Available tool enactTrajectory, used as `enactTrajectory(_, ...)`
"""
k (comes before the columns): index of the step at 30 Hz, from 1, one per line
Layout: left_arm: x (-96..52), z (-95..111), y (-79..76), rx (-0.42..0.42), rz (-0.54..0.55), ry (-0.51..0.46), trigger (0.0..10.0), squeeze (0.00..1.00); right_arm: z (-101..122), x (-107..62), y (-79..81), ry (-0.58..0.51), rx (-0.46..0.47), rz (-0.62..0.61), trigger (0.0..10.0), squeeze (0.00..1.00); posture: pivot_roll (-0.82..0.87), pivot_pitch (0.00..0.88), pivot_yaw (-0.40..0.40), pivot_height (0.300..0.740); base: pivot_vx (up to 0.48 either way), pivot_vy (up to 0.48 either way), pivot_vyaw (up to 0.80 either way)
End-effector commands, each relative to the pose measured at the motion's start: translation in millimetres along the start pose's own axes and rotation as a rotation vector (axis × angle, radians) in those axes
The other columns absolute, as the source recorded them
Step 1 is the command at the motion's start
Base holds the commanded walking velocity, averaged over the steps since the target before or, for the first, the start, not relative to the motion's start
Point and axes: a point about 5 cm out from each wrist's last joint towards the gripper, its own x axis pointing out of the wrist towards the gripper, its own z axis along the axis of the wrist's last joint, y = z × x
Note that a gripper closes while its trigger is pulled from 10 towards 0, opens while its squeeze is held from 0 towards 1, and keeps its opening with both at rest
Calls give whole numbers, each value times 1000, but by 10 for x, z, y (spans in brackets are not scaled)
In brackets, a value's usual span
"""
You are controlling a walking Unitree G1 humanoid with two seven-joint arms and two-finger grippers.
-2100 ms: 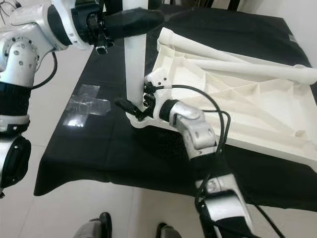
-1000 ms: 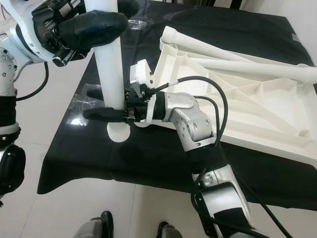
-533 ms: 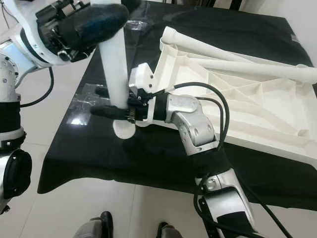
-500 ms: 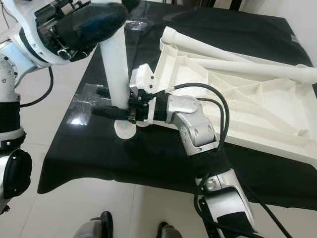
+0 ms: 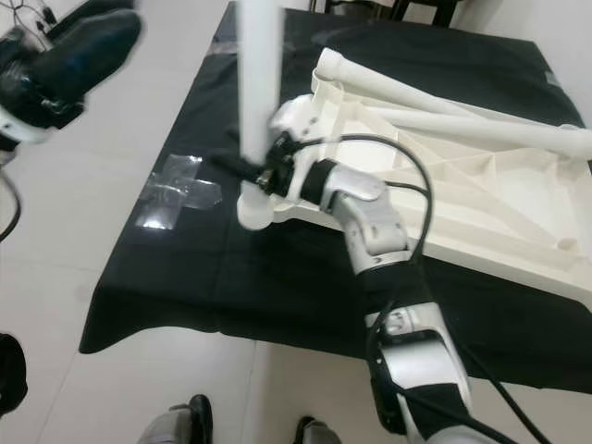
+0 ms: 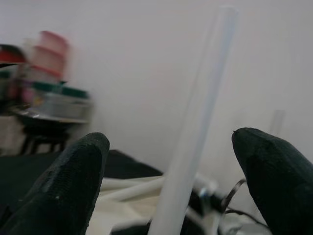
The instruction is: Building children table
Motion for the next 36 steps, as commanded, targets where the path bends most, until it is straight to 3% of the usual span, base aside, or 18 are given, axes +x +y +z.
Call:
enactTrajectory(1, -101, -53, -22, 9, 77, 35, 10000, 1000, 81, -8, -16, -60, 32, -16, 0, 0, 22, 177, -51, 740, 0, 0, 0)
enactTrajectory(2, -185, -151, -3, 13, 162, 60, 10000, 1000, 65, -24, -31, -73, 59, -53, 0, 0, 22, 156, -51, 740, 0, 0, 0)
enactTrajectory(4, -247, -220, 9, 16, 222, 76, 10000, 1000, 50, -36, -44, -81, 78, -80, 0, 0, 22, 152, -50, 740, 0, 0, 0)
enactTrajectory(5, -319, -303, 32, 9, 298, 93, 10000, 404, 23, -57, -57, -87, 100, -118, 5843, 0, 22, 137, -48, 740, 0, 0, 0)
enactTrajectory(8, -366, -354, 46, 5, 347, 103, 10000, 404, 5, -72, -65, -90, 113, -143, 5843, 0, 22, 137, -48, 740, 0, 0, 0)
enactTrajectory(9, -452, -451, 79, 11, 445, 142, 10000, 0, -40, -111, -65, -85, 134, -196, 10000, 0, 20, 118, -43, 740, 0, 0, 0)
enactTrajectory(11, -622, -654, 82, 47, 576, 247, 10000, 0, -134, -207, -32, -81, 165, -288, 10000, 0, 18, 105, -41, 740, 0, 0, 0)
enactTrajectory(14, -687, -763, 16, 64, 586, 306, 10000, 0, -189, -252, 30, -67, 168, -333, 10000, 0, 12, 96, -36, 740, 0, 0, 0)
enactTrajectory(15, -707, -855, -86, 52, 569, 334, 10000, 0, -246, -280, 148, -47, 169, -347, 10000, 0, 10, 91, -34, 740, 0, 0, 0)
enactTrajectory(16, -707, -855, -86, 52, 569, 334, 10000, 0, -246, -280, 148, -47, 169, -347, 10000, 0, 10, 91, -34, 740, 0, 0, 0)
enactTrajectory(18, -697, -994, -259, 20, 545, 352, 10000, 0, -316, -289, 369, -18, 190, -326, 10000, 0, 9, 77, -33, 740, 146, 0, -322)
enactTrajectory(20, -670, -1082, -341, 1, 541, 354, 10000, 0, -328, -261, 479, -19, 216, -300, 10000, 0, 6, 66, -36, 740, 332, 0, -713)
enactTrajectory(36, -546, -1354, -561, -51, 529, 355, 10000, 0, -284, -203, 708, -55, 243, -227, 10000, 0, 0, 37, -42, 740, 429, 0, -148)
